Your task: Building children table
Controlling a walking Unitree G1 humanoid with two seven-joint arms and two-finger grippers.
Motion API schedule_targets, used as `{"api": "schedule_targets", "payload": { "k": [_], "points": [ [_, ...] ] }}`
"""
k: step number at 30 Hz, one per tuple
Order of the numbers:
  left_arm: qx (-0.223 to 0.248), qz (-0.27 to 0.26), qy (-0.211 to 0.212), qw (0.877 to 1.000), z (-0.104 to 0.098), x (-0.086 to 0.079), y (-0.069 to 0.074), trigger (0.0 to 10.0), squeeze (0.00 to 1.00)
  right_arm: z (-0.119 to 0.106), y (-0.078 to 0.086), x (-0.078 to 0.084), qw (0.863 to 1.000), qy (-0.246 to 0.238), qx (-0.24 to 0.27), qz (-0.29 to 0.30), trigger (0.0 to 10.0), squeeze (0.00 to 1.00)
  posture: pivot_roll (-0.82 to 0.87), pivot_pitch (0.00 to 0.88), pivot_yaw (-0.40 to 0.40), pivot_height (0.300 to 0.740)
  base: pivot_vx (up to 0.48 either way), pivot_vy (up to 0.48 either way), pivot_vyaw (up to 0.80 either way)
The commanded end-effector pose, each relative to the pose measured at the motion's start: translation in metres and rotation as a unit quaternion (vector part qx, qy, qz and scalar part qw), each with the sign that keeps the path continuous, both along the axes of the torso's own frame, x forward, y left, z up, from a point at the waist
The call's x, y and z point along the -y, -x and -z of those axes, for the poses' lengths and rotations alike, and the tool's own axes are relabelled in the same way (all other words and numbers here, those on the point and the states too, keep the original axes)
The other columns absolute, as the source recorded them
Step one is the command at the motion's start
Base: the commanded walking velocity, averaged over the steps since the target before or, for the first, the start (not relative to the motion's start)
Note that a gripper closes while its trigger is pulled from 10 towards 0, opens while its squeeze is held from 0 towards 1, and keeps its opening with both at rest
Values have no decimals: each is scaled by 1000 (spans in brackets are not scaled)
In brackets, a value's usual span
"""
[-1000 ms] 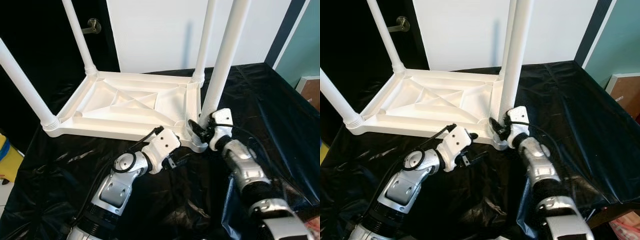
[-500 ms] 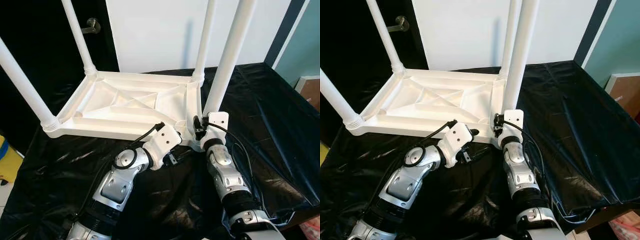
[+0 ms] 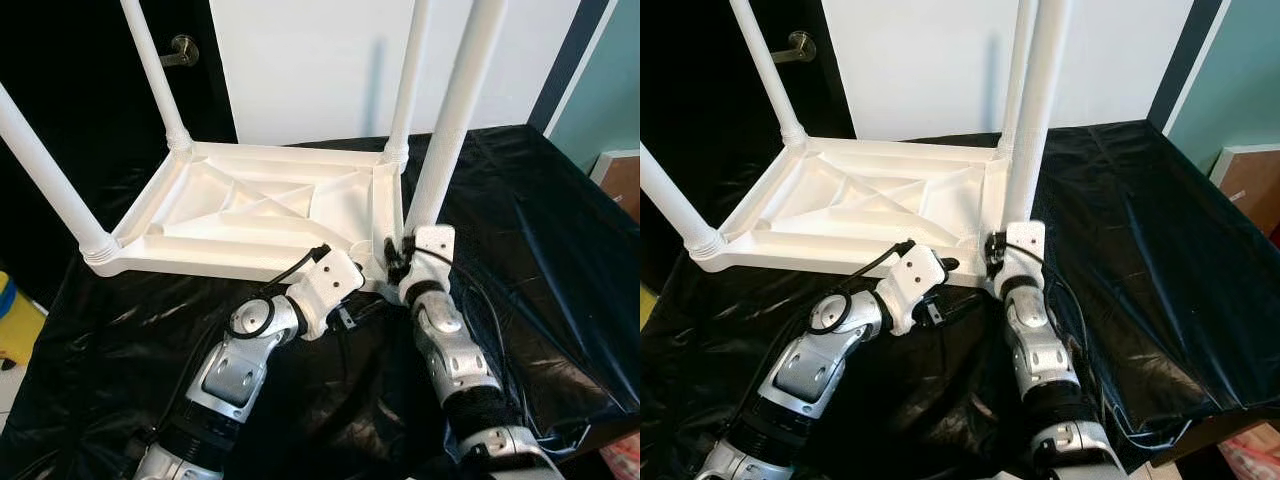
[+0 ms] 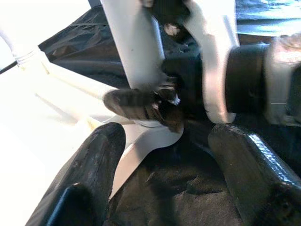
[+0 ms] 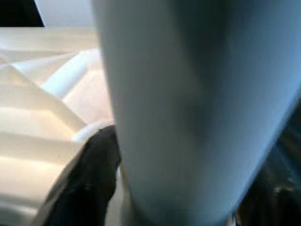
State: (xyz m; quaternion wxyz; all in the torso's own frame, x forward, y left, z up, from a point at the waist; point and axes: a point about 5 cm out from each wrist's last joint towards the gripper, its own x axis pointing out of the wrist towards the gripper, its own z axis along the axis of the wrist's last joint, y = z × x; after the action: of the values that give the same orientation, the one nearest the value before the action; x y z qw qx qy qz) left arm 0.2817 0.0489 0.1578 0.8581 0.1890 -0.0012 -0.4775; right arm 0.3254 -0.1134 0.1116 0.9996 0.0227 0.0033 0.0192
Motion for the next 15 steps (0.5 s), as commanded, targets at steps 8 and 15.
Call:
{"api": "schedule_targets", "payload": {
  "k": [8,15],
  "points": [
    [9,-41,7,999,2,-2,-5,10000,0,-3,6,9,999,8,21,-42,10000,1000,-26,0,-7,740,0,0,0],
    [7,-41,9,999,3,-1,-5,10000,0,-7,13,29,994,19,45,-93,10000,1000,-32,0,-5,740,0,0,0]
  ]
}}
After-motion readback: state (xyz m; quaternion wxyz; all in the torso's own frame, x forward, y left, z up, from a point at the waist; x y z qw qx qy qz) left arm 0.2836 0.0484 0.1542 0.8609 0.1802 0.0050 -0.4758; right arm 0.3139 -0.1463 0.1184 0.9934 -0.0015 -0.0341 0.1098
